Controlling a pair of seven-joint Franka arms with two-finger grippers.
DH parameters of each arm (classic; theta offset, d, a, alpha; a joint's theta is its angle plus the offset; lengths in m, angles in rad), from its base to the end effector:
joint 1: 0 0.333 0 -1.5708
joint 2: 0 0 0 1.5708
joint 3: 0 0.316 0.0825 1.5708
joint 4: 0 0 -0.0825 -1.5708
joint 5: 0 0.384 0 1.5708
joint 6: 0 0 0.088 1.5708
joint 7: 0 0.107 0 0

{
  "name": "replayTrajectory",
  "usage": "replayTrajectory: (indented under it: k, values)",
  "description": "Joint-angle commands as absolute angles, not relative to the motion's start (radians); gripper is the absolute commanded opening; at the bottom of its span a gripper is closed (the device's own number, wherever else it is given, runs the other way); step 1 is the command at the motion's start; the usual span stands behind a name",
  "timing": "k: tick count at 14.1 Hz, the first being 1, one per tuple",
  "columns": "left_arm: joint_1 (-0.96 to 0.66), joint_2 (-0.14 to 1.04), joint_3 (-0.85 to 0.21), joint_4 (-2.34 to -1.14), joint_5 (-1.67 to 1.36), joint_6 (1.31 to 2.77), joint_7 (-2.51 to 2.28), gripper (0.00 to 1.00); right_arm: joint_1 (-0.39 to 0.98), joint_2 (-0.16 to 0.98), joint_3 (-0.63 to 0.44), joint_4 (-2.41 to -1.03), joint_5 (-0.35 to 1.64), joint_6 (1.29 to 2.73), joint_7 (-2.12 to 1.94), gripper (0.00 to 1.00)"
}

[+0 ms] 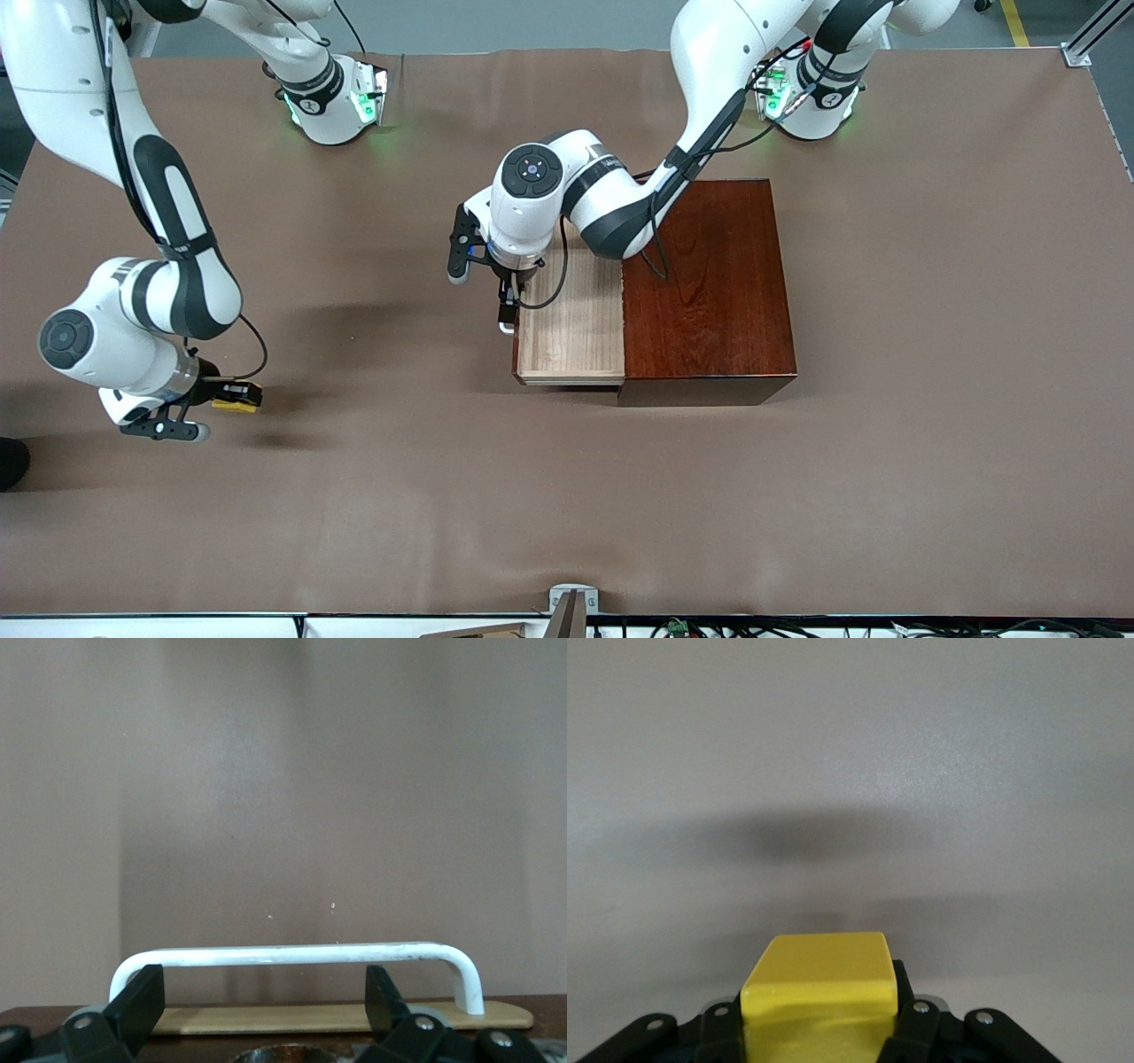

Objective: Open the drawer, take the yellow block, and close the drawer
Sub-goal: 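Push the drawer shut with the left gripper while the right gripper carries the block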

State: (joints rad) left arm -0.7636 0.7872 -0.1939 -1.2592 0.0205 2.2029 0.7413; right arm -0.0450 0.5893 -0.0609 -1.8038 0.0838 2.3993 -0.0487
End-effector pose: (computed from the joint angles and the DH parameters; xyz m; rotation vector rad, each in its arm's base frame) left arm 0.4729 -0.6014 0.3105 2.0448 -2.1958 0.2354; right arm 0.6515 -0.0658 0.2188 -3.1146 0.1689 -0.0152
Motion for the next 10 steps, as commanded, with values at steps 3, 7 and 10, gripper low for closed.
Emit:
replayTrajectory:
  k: [3,7,10]
  values:
    - [-0.762,0.758,-0.166,-1.255,0.055,2.089,0.747,1.00,-0.060,0.624,-0.052,-1.799,0.066,2.425,-0.038,0.00]
    - [-0.761,0.733,-0.126,-1.255,0.063,2.046,0.747,1.00,-0.066,0.653,-0.054,-1.799,0.066,2.460,-0.038,0.08]
    - [-0.759,0.718,-0.100,-1.255,0.064,2.019,0.747,1.00,-0.066,0.664,-0.057,-1.799,0.066,2.461,-0.038,0.17]
